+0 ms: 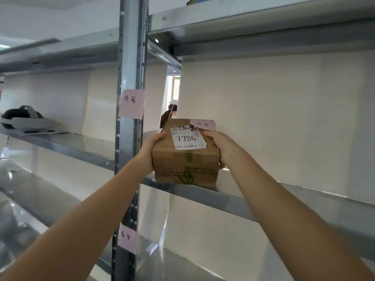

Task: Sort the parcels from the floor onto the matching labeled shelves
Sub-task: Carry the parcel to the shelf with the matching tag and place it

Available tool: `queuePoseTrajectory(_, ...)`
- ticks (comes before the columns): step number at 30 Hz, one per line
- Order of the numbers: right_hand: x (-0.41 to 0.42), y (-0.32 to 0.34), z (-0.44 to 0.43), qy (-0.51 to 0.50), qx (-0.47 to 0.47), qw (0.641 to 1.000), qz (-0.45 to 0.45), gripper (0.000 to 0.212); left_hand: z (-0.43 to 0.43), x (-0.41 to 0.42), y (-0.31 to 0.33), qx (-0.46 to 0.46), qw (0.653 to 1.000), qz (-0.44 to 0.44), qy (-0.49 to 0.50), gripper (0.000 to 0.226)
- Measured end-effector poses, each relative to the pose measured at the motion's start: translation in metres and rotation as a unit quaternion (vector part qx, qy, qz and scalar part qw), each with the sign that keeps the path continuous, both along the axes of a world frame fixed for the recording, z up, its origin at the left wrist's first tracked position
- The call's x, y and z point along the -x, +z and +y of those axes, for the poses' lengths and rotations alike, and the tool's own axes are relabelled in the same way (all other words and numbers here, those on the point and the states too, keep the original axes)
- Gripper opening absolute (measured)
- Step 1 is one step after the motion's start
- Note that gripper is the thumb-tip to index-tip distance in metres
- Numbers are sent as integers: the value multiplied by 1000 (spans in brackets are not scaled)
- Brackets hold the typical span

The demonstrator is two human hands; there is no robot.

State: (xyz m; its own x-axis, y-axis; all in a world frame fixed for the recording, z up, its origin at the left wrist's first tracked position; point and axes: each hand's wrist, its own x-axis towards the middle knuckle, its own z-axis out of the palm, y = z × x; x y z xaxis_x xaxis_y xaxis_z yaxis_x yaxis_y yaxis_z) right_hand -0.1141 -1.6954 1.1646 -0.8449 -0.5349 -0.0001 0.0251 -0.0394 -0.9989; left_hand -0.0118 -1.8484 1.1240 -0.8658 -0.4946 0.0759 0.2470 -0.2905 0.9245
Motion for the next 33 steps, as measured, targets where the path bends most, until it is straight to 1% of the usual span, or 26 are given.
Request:
queuePoseTrajectory(2, 7, 2, -2, -20, -108, 993, 42, 22, -3, 5, 0, -3, 1000, -7, 13, 31)
queuePoseTrajectory(4, 13, 4, -4, -23, -192, 978, 76, 39, -8, 7, -1, -6, 999, 8, 34, 39)
queuePoseTrajectory(6, 16, 4, -5, -7, -258, 962, 89, 54, -13, 5, -1, -5, 998, -4, 57, 46)
queuePoseTrajectory(8, 17, 1, -3, 19, -287, 955, 75, 60, -13, 2, 0, 8, 996, -42, 77, 47)
queuePoseTrajectory(11, 17, 0, -1, 16, -284, 956, 74, 57, -6, -2, 4, 21, 995, -35, 88, 49)
queuePoseTrajectory(12, 13, 1, 0, -1, -289, 952, 101, 48, -3, -2, 5, 21, 996, -28, 87, 49)
queuePoseTrajectory(13, 9, 3, 1, -32, -289, 945, 147, 34, 0, -2, 5, 20, 996, -21, 84, 49)
queuePoseTrajectory(14, 6, 5, 3, -86, -282, 931, 214, 21, 2, -3, 5, 20, 996, -15, 81, 48)
queuePoseTrajectory(15, 2, 9, 6, -150, -259, 908, 294, 16, 4, -3, 5, 22, 997, -10, 78, 48)
queuePoseTrajectory(16, -4, 11, 9, -184, -223, 883, 369, 13, 4, -2, 5, 33, 996, -6, 80, 49)
queuePoseTrajectory(17, -15, 14, 11, -179, -181, 871, 421, 22, 6, 1, 5, 51, 995, 0, 85, 50)
queuePoseTrajectory(18, -30, 13, 13, -138, -155, 867, 454, 34, 9, 3, 6, 82, 992, 6, 92, 52)
queuePoseTrajectory(19, -46, 10, 14, -82, -153, 857, 485, 40, 13, 5, 7, 116, 988, 15, 102, 53)
queuePoseTrajectory(20, -61, 2, 14, -31, -180, 835, 519, 43, 17, 8, 7, 146, 982, 23, 116, 53)
queuePoseTrajectory(21, -73, -8, 12, -2, -228, 799, 556, 44, 20, 10, 7, 161, 979, 24, 126, 52)
queuePoseTrajectory(22, -82, -18, 11, -3, -271, 756, 596, 45, 22, 11, 7, 170, 976, 23, 136, 46)
queuePoseTrajectory(23, -86, -26, 9, -29, -298, 717, 629, 47, 23, 10, 6, 212, 965, 20, 154, 37)
queuePoseTrajectory(24, -89, -32, 9, -64, -312, 689, 651, 50, 21, 8, 3, 272, 946, 5, 178, 30)
queuePoseTrajectory(25, -89, -37, 10, -94, -315, 675, 660, 55, 17, 6, -2, 366, 908, -25, 202, 26)
queuePoseTrajectory(26, -89, -39, 12, -113, -313, 673, 660, 61, 14, 2, -5, 458, 861, -46, 216, 27)
queuePoseTrajectory(27, -87, -40, 14, -125, -311, 673, 659, 65, 10, -1, -10, 551, 803, -38, 226, 28)
queuePoseTrajectory(28, -85, -40, 15, -135, -311, 670, 660, 67, 7, -3, -12, 601, 768, -15, 221, 30)
queuePoseTrajectory(30, -79, -41, 19, -159, -318, 649, 673, 64, 8, -11, -11, 623, 751, 22, 216, 43)
queuePoseTrajectory(31, -74, -41, 22, -169, -318, 645, 674, 59, 7, -13, -10, 623, 747, 50, 226, 50)
queuePoseTrajectory(32, -68, -39, 27, -171, -313, 653, 668, 53, 6, -13, -10, 637, 731, 58, 240, 53)
queuePoseTrajectory(33, -62, -37, 33, -165, -305, 671, 655, 47, 5, -14, -10, 655, 710, 61, 250, 53)
